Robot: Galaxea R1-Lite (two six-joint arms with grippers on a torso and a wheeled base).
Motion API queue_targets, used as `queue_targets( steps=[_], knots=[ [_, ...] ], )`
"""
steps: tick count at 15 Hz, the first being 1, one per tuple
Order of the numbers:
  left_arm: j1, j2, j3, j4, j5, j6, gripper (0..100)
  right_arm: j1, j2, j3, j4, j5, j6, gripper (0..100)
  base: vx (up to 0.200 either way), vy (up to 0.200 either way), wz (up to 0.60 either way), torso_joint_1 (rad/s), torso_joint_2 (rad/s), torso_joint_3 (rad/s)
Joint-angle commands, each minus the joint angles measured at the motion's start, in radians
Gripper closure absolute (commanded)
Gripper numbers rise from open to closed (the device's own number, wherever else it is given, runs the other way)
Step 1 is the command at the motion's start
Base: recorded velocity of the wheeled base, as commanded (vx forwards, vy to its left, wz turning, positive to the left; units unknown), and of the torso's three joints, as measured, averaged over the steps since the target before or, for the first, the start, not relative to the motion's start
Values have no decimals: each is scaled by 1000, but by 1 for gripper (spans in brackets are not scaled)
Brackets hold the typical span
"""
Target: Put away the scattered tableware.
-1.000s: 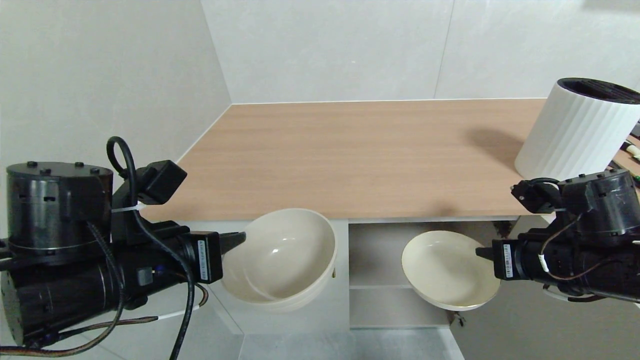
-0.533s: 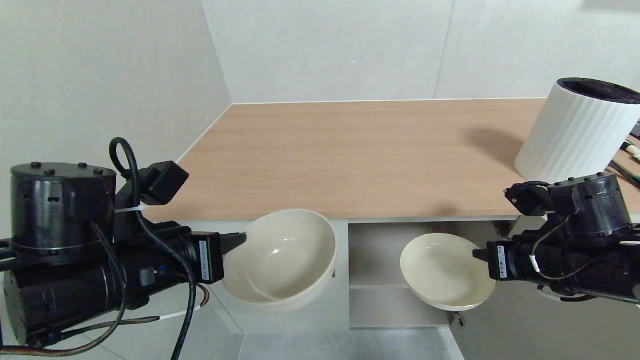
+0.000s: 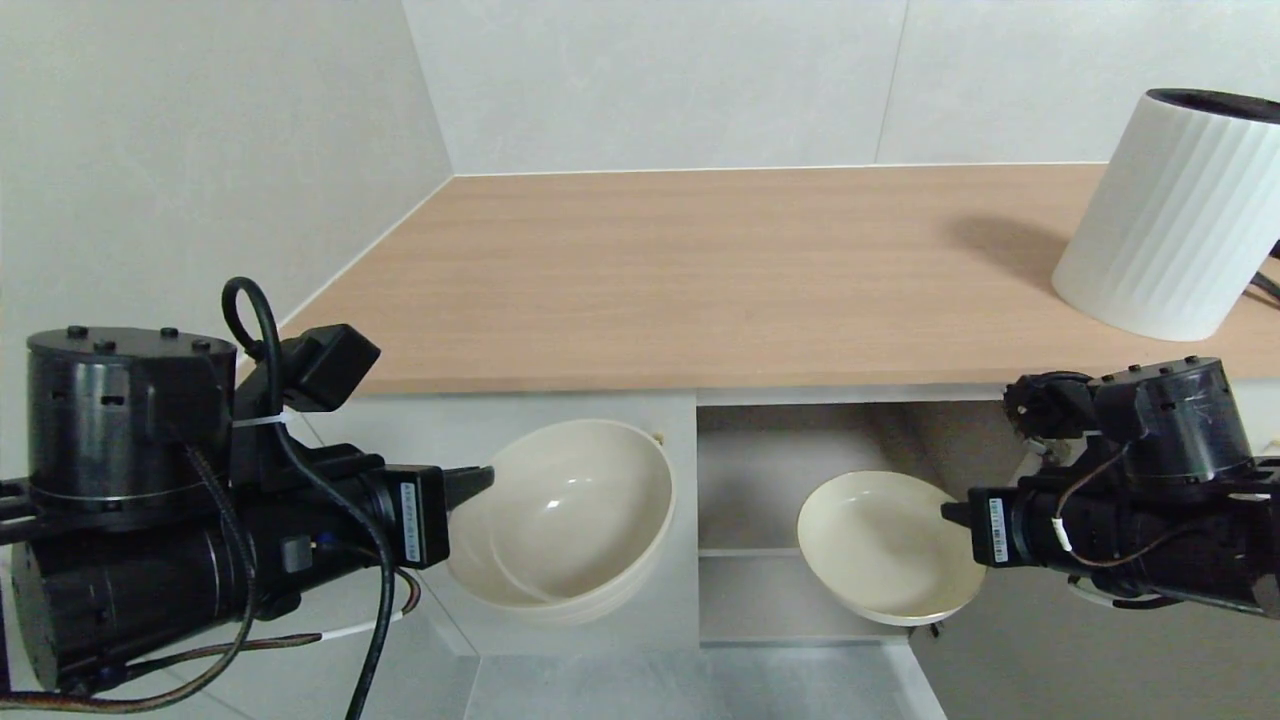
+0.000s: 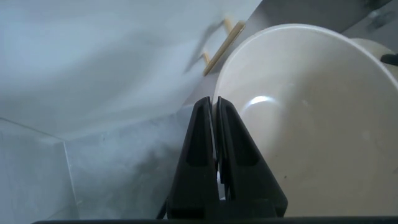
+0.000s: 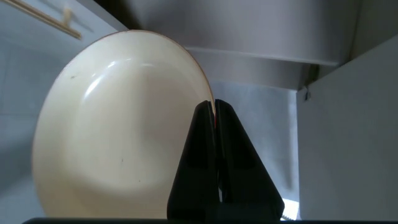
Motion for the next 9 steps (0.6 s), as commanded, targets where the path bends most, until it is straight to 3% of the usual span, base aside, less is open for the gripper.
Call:
queue_targets(
  steps=[1,9],
  knots=[
    [0,3,0,-1,0,-1,100,0,8,0,0,0,0,100,0,0,0,-207,486,266],
    [0,5,0,-1,0,-1,100,0,19,0,-1,0,1,100,0,0,0,-195,469,266]
  ],
)
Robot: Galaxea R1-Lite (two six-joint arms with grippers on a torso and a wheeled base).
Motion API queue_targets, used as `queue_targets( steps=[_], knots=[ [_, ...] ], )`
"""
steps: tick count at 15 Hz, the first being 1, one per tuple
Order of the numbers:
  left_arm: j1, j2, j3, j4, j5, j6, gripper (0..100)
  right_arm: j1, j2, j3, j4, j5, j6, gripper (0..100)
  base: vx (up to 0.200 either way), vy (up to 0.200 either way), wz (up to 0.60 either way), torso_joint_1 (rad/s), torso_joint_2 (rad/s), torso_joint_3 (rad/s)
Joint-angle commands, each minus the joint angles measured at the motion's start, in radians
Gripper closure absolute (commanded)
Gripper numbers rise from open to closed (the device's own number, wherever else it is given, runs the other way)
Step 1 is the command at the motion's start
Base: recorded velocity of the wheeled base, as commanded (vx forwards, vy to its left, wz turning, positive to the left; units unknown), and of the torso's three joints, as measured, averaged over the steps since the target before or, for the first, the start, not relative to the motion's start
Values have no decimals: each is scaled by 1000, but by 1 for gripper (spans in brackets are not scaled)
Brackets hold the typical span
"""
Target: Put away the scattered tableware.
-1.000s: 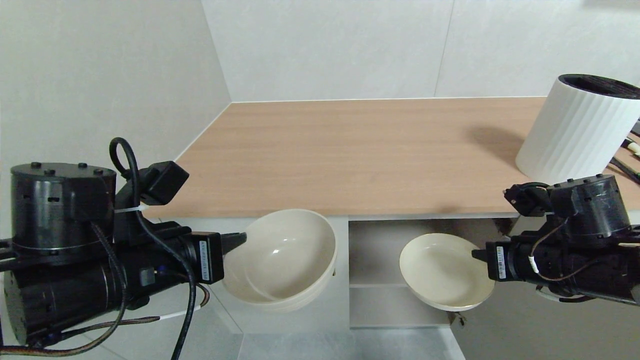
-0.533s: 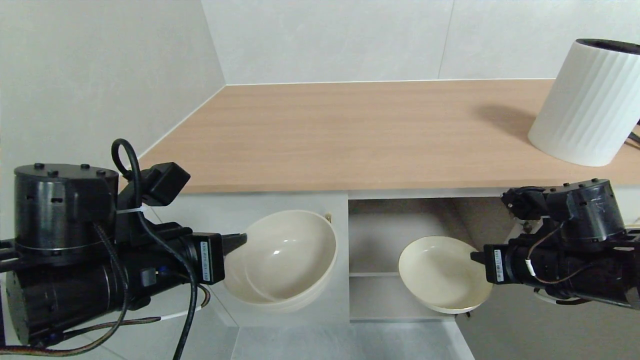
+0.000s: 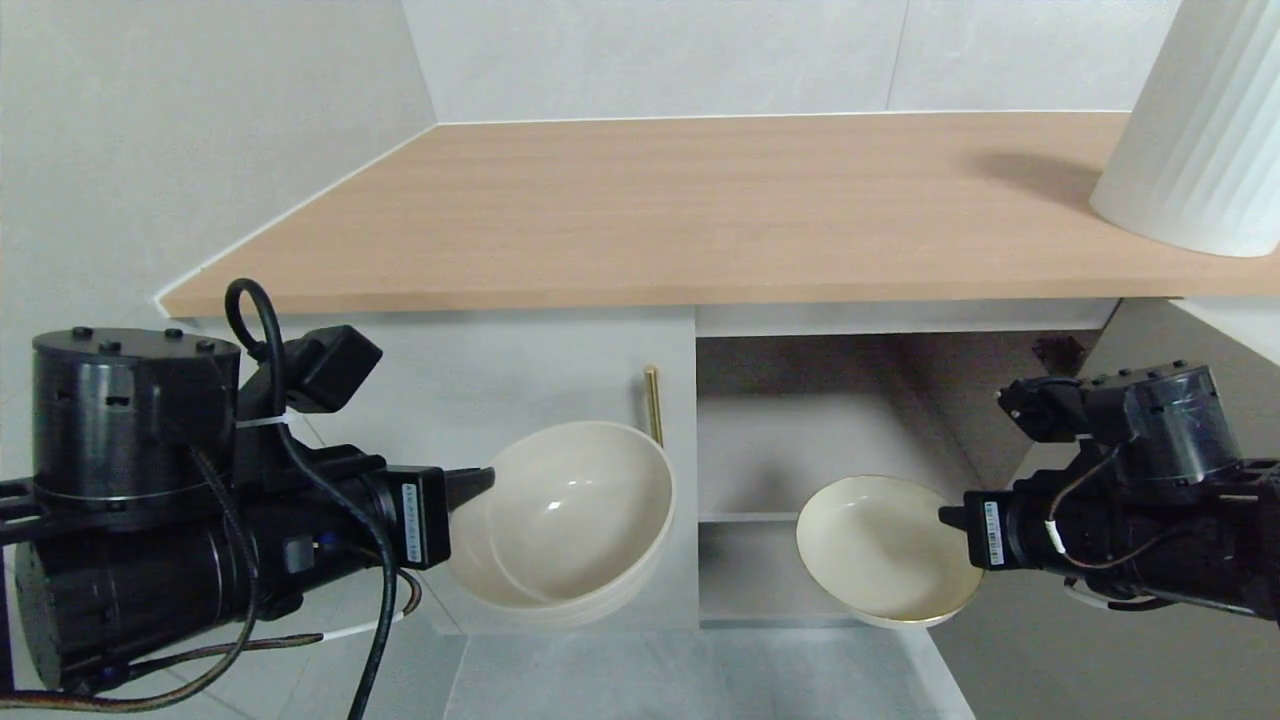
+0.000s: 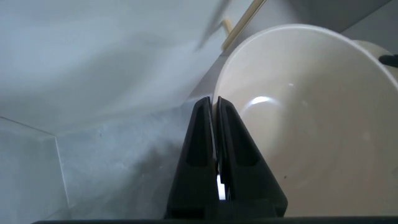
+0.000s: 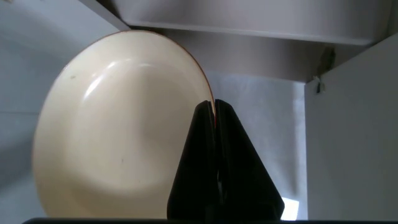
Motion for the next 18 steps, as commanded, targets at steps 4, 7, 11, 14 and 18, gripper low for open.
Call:
queue_targets(
  steps=[4,7,11,14,18],
  knots=[
    [0,2,0,-1,0,-1,100,0,23,26,-60,0,-2,100,0,0,0,-154,380,213],
    [0,2,-2,-1,0,1,100,-1,37,31,-85,-1,-2,100,0,0,0,-24,67,26],
    [0,22,-6,-2,-3,1,100,0,94,21,-121,-3,-7,100,0,0,0,0,0,0],
    [0,56,-22,-4,-3,2,100,0,209,-28,-221,-14,-59,100,0,0,0,0,0,0],
    [0,77,-25,-4,-2,2,100,0,404,-166,-220,-115,0,100,0,0,0,0,0,0]
  ],
)
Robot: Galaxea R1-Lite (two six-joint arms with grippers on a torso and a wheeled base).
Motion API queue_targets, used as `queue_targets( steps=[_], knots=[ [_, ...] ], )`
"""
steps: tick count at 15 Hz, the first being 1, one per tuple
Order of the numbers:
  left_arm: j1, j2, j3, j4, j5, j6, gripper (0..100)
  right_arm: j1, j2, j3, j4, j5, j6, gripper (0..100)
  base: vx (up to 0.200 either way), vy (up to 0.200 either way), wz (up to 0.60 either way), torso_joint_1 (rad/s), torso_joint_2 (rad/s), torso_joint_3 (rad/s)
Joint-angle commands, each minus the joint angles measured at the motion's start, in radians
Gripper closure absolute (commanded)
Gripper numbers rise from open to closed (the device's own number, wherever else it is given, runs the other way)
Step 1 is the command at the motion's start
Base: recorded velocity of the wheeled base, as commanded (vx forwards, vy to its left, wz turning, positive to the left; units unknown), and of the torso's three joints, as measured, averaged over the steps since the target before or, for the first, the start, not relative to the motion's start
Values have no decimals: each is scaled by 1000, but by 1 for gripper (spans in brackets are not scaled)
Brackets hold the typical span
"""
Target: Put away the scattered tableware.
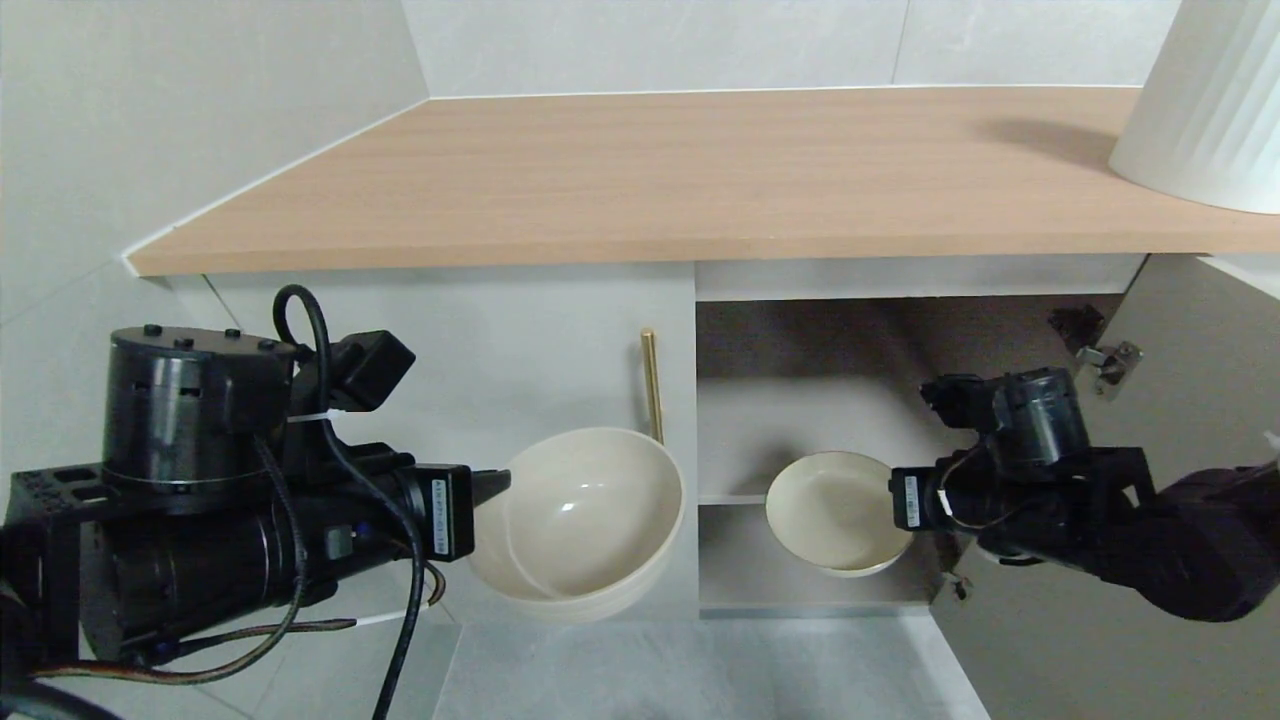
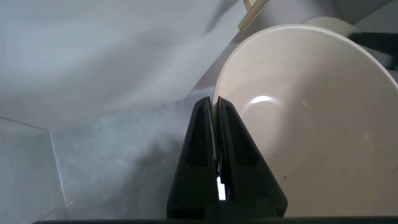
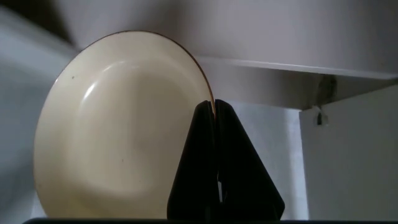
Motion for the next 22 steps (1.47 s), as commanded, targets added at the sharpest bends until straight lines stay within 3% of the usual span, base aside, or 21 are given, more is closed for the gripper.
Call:
queue_targets(
  steps=[1,10,22],
  knots=[
    [0,14,0,0,0,-1,100,0,163,-87,-5,-25,48,100,0,0,0,0,0,0],
    [0,7,0,0,3,-2,100,-81,419,-391,-1,-144,97,100,0,0,0,0,0,0],
    [-3,23,3,0,5,-2,100,-104,508,-537,-13,-287,158,100,0,0,0,0,0,0]
  ],
)
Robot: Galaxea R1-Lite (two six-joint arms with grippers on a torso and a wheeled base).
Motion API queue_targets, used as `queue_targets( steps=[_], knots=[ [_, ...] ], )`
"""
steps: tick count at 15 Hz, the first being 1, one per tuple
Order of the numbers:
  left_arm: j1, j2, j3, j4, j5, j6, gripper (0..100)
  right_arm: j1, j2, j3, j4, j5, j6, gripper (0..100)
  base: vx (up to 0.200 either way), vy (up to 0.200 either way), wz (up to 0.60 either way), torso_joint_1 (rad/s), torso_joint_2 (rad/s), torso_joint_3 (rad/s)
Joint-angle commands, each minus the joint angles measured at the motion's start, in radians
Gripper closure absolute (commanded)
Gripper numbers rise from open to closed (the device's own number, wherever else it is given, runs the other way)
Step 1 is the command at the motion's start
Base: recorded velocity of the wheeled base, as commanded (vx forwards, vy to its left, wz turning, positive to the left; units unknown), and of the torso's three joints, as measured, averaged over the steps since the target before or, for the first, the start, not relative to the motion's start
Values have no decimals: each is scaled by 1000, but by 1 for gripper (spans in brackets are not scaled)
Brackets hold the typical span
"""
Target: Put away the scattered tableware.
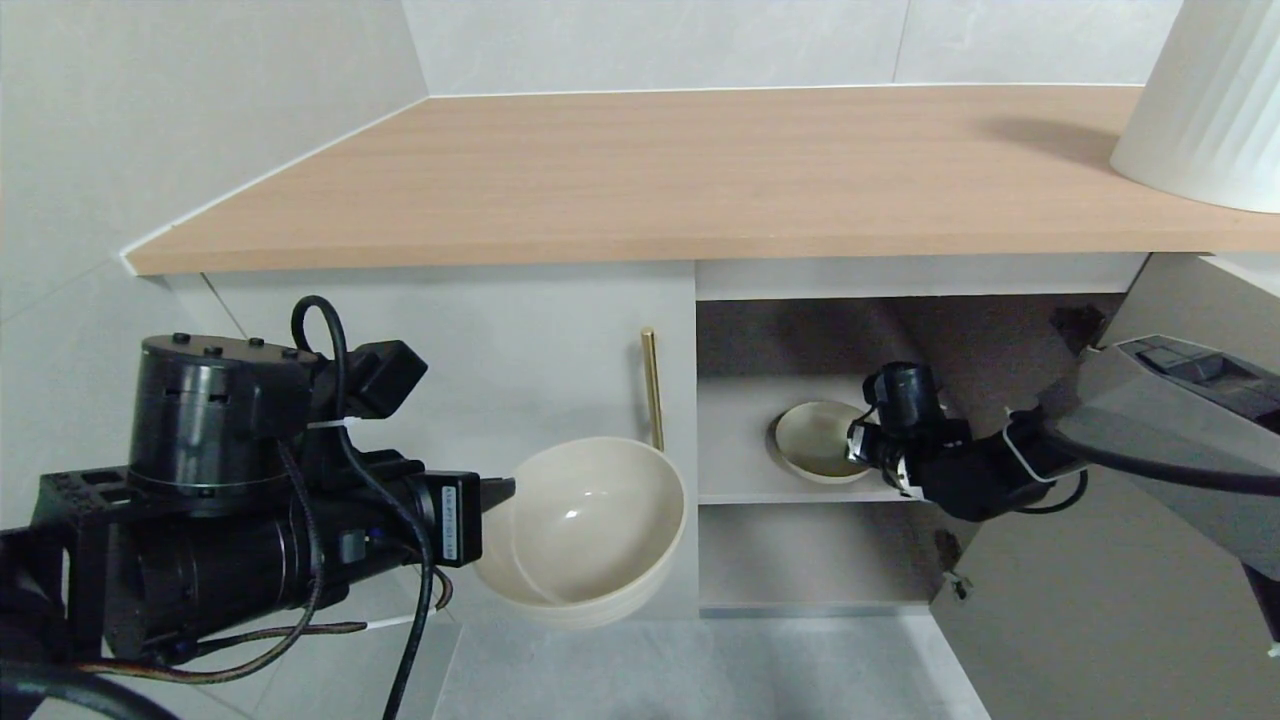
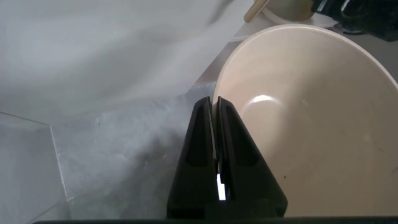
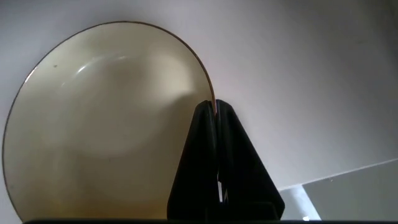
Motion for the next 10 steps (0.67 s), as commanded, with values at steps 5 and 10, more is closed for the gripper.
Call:
queue_targets(
  steps=[5,10],
  knots=[
    [0,3,0,-1,-1,1,100,-9,13,-21,1,-6,4,0,0,0,0,0,0,0],
    [-8,23,-14,-2,-1,1,100,7,-137,71,10,11,24,0,0,0,0,0,0,0]
  ],
)
